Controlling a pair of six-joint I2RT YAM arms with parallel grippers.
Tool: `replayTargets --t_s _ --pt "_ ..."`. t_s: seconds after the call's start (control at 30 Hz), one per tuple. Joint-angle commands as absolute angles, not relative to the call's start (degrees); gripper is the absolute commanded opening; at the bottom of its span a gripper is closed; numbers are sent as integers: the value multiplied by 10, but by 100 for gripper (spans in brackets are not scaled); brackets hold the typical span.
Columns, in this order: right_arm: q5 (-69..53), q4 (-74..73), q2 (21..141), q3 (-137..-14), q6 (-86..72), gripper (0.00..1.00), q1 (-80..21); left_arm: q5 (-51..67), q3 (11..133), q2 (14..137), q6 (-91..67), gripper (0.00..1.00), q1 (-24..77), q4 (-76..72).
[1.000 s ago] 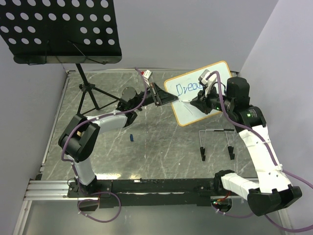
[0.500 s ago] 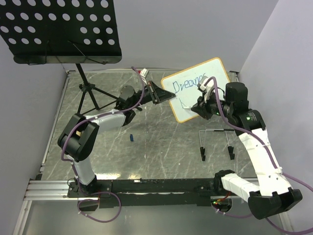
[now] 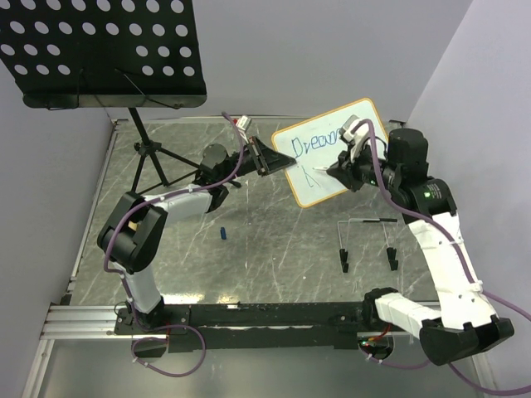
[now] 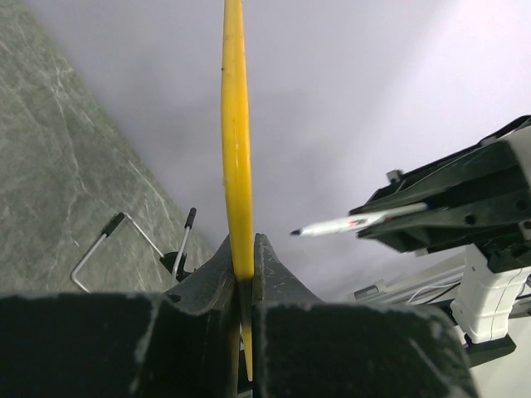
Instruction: Write a sentence on the whiteboard
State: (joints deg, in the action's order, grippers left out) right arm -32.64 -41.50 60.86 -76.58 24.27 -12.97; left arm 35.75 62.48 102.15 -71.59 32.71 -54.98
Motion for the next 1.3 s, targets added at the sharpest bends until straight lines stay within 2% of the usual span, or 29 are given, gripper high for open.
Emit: replayTargets --t_s 0.0,0.87,1.27 --pt "-339 -393 612 -819 229 0 -127 371 635 1001 -723 1 329 -641" --pt "-307 -392 627 -758 227 0 -127 369 642 1005 -744 1 330 -669" --pt "-352 -391 593 -766 219 0 -122 366 646 1013 -737 1 330 -656"
